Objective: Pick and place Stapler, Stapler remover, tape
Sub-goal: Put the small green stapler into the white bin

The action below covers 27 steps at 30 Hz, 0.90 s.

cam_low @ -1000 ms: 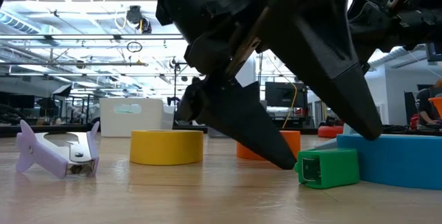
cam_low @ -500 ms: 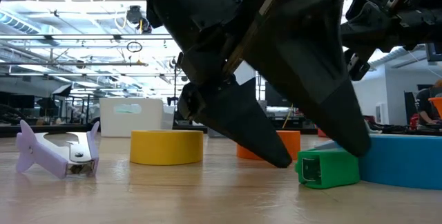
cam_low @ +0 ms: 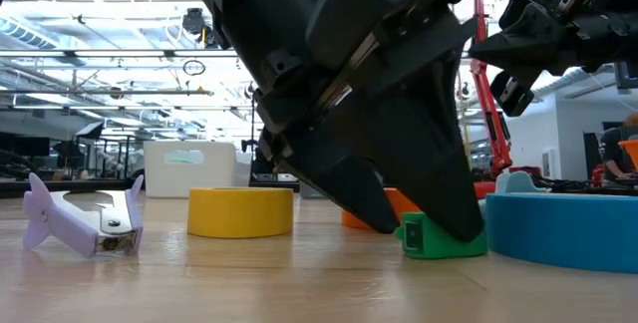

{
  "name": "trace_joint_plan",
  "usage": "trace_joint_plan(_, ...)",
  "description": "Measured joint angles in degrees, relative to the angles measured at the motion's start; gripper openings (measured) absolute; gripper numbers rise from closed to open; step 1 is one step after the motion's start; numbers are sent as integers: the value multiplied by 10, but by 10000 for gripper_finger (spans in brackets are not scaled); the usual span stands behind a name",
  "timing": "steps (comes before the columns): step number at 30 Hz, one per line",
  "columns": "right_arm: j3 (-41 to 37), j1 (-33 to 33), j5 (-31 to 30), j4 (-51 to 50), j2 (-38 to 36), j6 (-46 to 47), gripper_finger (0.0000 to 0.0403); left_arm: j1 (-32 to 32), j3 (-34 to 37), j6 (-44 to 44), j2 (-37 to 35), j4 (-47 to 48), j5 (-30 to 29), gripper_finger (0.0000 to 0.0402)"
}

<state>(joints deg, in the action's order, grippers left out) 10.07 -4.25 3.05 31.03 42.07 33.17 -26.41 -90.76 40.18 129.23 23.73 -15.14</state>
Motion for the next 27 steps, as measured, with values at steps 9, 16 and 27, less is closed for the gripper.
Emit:
trace_joint_plan(9,0,0,0,0,0,0,4,2,0,-8,-1,5,22,322)
trace_joint_plan(16,0,0,0,0,0,0,4,2,1,-6,-1,10,22,250)
trace_joint_plan(27,0,0,0,0,0,2,4,3,1,9,-2,-4,46,96)
